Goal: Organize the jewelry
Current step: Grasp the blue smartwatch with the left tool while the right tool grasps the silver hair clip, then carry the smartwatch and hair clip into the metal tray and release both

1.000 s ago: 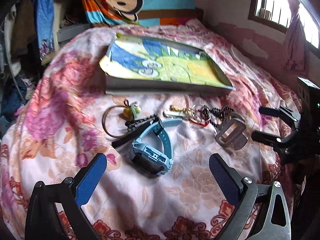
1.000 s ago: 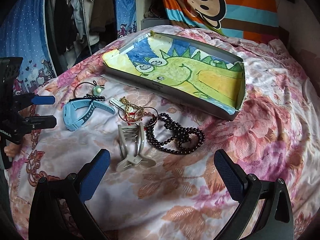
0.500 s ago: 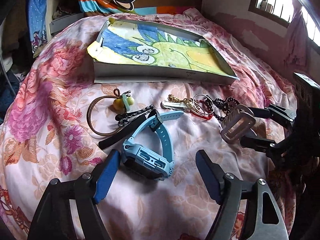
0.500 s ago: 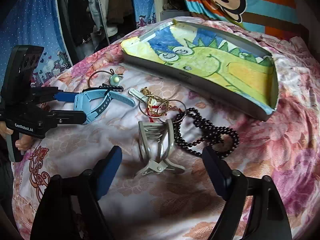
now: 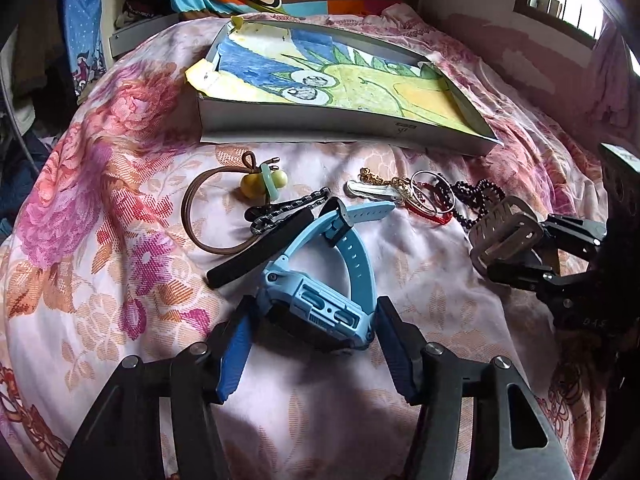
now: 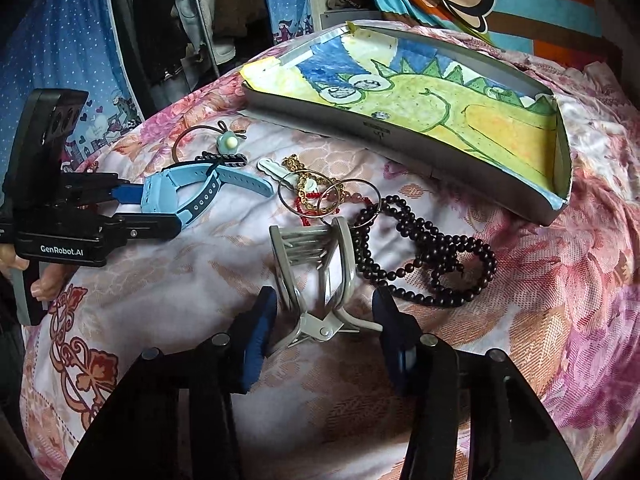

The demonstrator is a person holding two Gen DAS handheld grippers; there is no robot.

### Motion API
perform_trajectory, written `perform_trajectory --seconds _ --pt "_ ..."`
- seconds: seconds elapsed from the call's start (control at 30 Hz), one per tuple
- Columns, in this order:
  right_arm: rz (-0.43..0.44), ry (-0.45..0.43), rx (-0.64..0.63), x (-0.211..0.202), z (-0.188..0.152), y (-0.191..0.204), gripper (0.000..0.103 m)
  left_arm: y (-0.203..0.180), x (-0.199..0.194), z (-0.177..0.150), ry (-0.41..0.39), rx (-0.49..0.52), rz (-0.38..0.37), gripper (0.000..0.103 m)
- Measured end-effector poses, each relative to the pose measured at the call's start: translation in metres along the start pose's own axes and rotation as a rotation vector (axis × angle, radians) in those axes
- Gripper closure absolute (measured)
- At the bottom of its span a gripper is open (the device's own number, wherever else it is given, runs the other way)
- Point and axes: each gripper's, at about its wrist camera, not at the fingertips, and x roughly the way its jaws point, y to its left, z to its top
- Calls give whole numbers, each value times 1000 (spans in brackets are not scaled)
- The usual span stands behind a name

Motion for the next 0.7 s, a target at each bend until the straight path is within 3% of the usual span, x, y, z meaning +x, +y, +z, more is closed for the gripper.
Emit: perform_trajectory --seconds 0.27,0.47,0.7 --pt "-15 -54 -12 -17 1 3 59 -7 -10 -3 -6 -35 -90 47" --pt "-14 -54 -9 -17 0 2 59 -11 -14 -4 -28 -45 -114 47" --pt "-23 -117 4 -33 2 0 59 -20 -29 -5 -64 -22 -137 48"
